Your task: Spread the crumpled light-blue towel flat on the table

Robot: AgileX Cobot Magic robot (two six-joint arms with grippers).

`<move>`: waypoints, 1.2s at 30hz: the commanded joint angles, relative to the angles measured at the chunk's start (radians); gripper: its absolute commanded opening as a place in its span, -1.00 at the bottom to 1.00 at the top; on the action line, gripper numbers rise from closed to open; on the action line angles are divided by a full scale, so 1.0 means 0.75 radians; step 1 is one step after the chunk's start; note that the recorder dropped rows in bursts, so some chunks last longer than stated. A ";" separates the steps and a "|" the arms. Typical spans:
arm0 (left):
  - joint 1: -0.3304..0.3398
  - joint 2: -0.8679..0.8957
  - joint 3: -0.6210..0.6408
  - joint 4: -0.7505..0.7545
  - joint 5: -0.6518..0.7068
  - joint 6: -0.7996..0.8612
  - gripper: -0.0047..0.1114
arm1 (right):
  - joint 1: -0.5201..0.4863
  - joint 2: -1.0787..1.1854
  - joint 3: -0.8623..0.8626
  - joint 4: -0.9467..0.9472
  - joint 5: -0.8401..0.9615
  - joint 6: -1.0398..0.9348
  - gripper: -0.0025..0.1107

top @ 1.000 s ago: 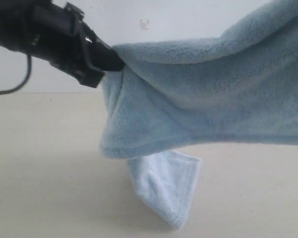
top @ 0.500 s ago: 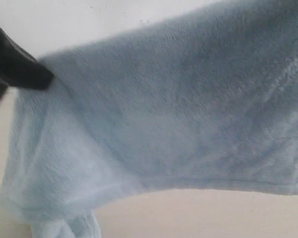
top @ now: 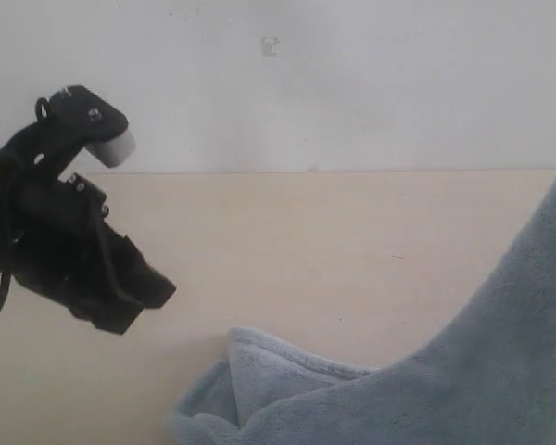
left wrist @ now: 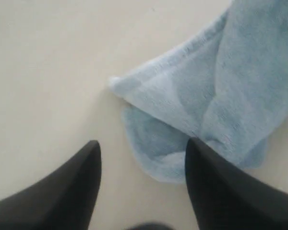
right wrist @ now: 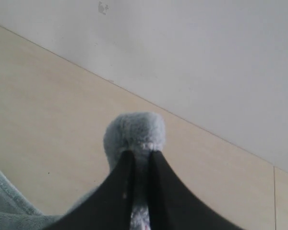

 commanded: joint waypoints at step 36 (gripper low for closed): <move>-0.057 0.740 -0.037 -0.681 -0.593 0.330 -0.08 | 0.000 -0.003 0.002 -0.008 -0.015 -0.012 -0.81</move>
